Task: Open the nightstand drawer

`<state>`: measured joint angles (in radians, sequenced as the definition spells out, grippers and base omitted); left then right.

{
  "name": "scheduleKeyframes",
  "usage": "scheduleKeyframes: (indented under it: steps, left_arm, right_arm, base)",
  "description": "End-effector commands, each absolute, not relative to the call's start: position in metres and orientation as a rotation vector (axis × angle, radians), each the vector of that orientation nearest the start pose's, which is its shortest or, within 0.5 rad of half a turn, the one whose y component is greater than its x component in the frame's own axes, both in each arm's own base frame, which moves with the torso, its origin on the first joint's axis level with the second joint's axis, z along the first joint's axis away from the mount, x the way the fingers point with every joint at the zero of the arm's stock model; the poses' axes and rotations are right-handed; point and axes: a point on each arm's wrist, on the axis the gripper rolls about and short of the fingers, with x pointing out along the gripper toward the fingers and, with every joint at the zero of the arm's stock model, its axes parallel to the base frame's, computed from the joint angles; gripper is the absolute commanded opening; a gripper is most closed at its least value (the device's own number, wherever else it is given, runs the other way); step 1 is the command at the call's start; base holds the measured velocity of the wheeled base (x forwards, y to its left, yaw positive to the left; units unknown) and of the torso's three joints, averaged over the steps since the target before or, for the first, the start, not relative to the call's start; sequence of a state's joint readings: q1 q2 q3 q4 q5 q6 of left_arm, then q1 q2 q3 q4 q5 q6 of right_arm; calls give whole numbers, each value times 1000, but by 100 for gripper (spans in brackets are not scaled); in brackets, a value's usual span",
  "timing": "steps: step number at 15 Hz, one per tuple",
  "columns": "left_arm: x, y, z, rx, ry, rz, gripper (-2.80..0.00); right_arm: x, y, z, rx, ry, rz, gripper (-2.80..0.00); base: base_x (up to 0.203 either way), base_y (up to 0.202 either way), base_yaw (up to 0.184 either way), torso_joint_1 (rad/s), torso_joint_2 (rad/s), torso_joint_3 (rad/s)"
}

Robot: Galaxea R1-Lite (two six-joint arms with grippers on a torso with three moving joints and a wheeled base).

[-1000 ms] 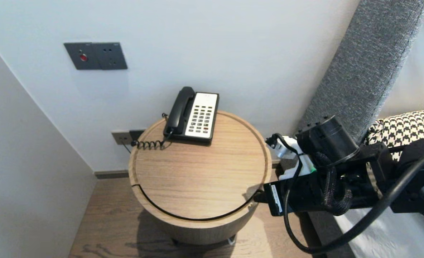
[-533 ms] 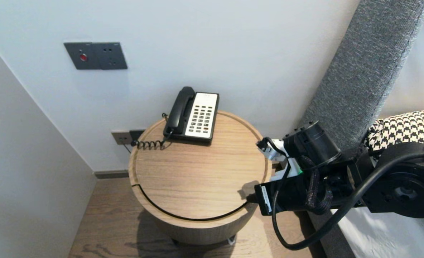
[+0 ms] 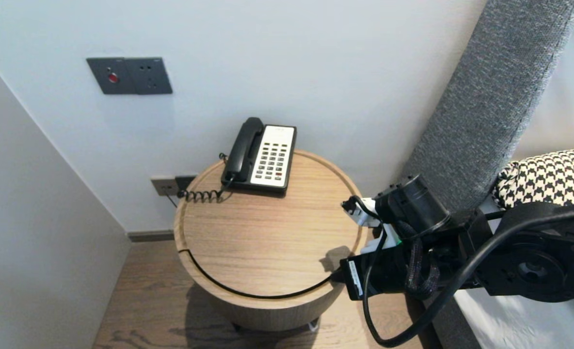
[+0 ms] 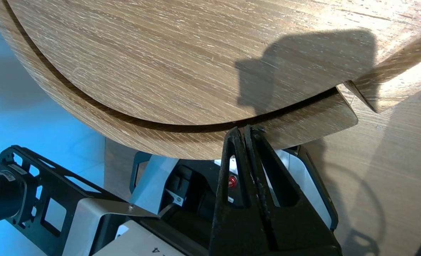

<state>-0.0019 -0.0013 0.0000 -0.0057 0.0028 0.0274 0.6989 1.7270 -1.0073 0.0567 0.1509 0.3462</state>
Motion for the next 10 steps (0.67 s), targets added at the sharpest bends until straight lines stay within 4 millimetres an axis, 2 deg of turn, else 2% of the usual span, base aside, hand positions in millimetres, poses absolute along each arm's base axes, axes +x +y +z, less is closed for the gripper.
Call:
scheduleKeyframes:
  steps: [1, 10]
  left_arm:
    - [-23, 0, 76, 28, -6, 2, -280]
    - [-23, 0, 76, 28, -6, 2, -280]
  right_arm:
    - [227, 196, 158, 88, 912, 655, -280]
    - [211, 188, 161, 85, 898, 672, -280]
  base:
    - [0, 0, 0, 0, 0, 0]
    - [0, 0, 0, 0, 0, 0]
